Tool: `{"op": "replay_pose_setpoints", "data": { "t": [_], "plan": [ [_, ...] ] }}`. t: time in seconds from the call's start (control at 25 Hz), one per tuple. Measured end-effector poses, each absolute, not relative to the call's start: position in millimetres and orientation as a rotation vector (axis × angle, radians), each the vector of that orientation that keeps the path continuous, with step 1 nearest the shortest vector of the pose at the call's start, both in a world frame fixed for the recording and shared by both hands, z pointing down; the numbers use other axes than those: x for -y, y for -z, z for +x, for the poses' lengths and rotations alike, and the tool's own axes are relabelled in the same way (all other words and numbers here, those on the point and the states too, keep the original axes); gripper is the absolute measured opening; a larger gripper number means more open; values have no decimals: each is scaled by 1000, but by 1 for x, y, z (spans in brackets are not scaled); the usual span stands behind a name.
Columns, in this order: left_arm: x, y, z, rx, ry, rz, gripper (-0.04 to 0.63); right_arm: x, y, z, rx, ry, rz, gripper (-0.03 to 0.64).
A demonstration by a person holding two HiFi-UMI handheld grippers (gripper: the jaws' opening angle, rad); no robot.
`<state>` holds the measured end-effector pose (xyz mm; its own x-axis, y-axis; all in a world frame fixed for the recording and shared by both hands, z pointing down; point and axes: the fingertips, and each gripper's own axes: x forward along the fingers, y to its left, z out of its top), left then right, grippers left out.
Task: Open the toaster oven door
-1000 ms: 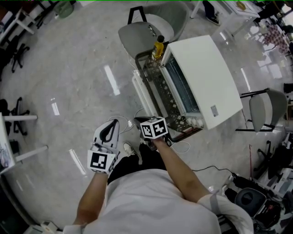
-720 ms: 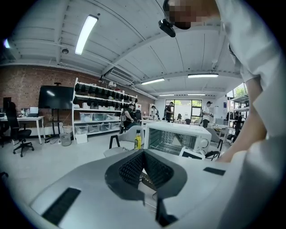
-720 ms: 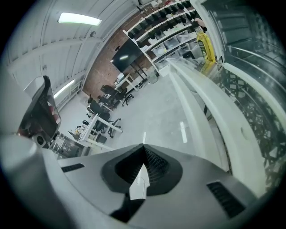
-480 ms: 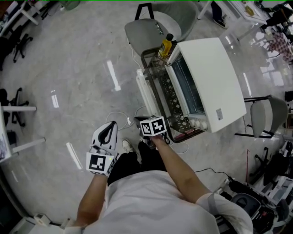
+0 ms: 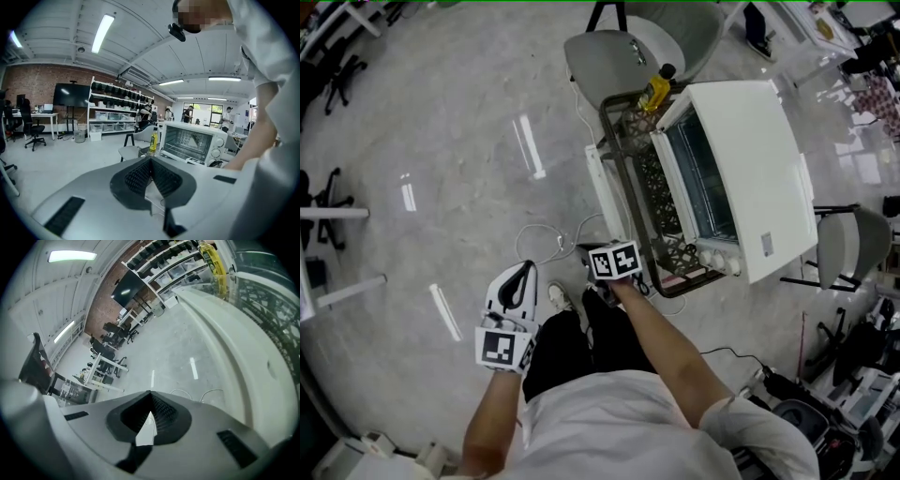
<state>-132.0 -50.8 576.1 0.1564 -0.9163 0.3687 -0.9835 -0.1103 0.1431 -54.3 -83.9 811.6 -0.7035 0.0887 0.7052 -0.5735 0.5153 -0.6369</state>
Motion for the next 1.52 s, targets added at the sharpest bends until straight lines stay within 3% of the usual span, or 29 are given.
{"op": "replay_pose_setpoints", "data": {
  "t": [0.72, 1.52],
  "plan": [
    [24, -612, -150, 1788, -262, 2046, 17, 100, -871, -51, 1951, -1164, 482, 21],
    [28, -589, -154, 1759, -225, 2138, 17, 100, -839, -50, 1998, -1171, 560, 21]
  ]
}}
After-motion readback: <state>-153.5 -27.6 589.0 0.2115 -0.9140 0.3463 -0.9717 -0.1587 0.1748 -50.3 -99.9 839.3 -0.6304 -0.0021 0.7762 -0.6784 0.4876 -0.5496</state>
